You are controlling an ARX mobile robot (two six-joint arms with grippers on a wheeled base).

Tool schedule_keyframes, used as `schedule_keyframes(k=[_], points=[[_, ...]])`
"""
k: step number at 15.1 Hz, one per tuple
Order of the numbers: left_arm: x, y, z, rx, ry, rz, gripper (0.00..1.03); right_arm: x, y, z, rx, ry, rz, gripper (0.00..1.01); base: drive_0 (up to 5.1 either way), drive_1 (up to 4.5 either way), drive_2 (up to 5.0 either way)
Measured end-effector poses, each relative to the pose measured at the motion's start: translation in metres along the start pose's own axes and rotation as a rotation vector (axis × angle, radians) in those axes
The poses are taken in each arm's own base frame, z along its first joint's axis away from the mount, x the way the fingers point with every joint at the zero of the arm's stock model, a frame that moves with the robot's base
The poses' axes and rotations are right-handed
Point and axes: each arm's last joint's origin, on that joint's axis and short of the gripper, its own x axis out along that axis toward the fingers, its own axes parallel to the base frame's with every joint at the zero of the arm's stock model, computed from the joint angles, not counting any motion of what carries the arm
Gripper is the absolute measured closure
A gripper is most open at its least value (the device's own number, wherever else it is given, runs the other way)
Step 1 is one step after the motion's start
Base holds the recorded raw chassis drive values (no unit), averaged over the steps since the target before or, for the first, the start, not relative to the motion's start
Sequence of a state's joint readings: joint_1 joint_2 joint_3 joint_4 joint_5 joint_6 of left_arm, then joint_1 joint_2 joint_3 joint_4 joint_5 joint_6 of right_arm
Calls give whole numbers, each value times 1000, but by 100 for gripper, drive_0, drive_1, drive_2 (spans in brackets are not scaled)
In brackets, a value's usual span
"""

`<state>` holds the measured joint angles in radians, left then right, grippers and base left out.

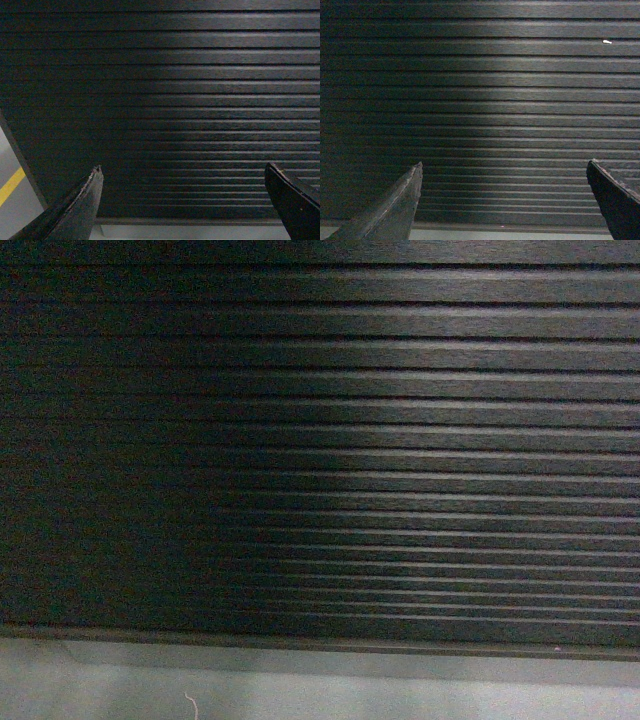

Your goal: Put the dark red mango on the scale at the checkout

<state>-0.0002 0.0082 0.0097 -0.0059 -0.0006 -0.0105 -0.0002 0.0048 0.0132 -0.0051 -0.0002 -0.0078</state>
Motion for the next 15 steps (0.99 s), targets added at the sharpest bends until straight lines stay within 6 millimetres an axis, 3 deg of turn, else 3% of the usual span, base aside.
schedule_keyframes(k=[15], points=[[0,0,0,0,0,0,5,0,0,0,0,0,0,3,0,0,0]])
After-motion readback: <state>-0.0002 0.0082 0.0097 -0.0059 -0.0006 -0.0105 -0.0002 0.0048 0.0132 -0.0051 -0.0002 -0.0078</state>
